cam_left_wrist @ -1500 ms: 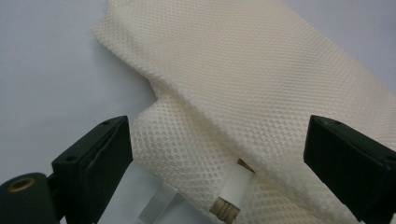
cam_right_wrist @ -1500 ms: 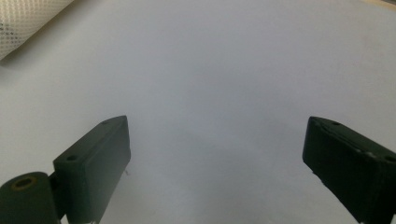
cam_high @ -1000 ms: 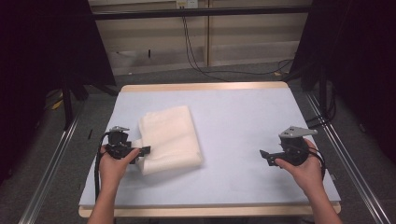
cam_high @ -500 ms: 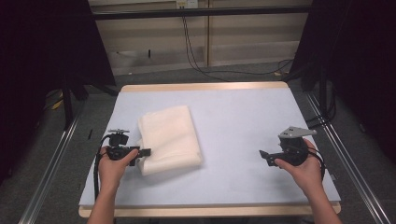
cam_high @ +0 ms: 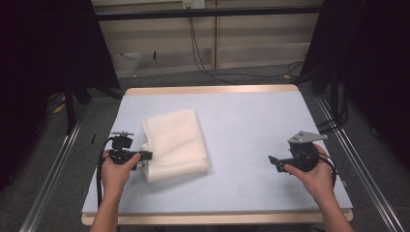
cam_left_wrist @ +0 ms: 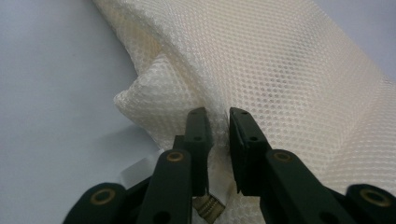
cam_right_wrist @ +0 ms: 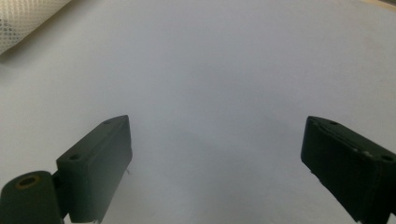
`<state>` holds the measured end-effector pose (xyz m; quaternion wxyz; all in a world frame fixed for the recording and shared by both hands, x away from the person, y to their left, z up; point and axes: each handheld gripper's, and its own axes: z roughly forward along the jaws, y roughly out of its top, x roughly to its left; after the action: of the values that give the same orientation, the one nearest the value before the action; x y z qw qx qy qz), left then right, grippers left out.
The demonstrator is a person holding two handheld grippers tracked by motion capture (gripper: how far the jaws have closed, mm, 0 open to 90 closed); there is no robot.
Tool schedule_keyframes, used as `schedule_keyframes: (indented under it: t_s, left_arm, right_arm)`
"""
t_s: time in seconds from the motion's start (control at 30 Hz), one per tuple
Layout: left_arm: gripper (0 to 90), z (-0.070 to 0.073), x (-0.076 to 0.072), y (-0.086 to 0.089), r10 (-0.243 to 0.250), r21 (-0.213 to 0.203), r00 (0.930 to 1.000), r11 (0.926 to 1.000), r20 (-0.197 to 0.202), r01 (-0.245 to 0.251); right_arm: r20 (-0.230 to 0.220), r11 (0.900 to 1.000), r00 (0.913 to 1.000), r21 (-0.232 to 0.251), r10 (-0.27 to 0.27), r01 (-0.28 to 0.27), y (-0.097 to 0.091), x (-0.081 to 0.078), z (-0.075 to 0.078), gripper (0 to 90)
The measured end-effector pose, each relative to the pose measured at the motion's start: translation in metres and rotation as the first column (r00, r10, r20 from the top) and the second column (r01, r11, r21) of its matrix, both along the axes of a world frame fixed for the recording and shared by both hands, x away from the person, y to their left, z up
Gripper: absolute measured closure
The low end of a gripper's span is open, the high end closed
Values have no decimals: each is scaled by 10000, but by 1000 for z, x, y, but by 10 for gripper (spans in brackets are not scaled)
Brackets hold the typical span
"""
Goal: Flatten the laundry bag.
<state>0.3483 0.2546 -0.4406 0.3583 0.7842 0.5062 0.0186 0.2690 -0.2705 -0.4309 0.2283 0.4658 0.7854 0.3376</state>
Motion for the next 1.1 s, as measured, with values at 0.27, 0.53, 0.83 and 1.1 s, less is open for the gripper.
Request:
schedule_keyframes:
  t_s: [0.27, 0.53, 0.83, 1.1]
  left_arm:
    - [806, 14, 2, 2, 71, -126, 9998, 9999, 177, -69]
    - [826, 28, 4, 1, -21, -269, 9998, 9996, 193, 27]
    - [827, 43, 10, -11, -108, -303, 9992, 9995, 375, 120]
    - [828, 57, 15, -20, -306, -284, 9984, 9991, 481, 320]
  right_arm:
    - [-25, 10000, 10000, -31, -4, 4, -1, 0, 0, 81]
    - [-80, 10000, 10000, 33, -39, 40, -2, 0, -1, 80]
    - [-77, 10000, 10000, 64, -2, 2, -3, 1, 0, 81]
    - [-34, 10000, 10000, 36, -12, 12, -3, 0, 1, 81]
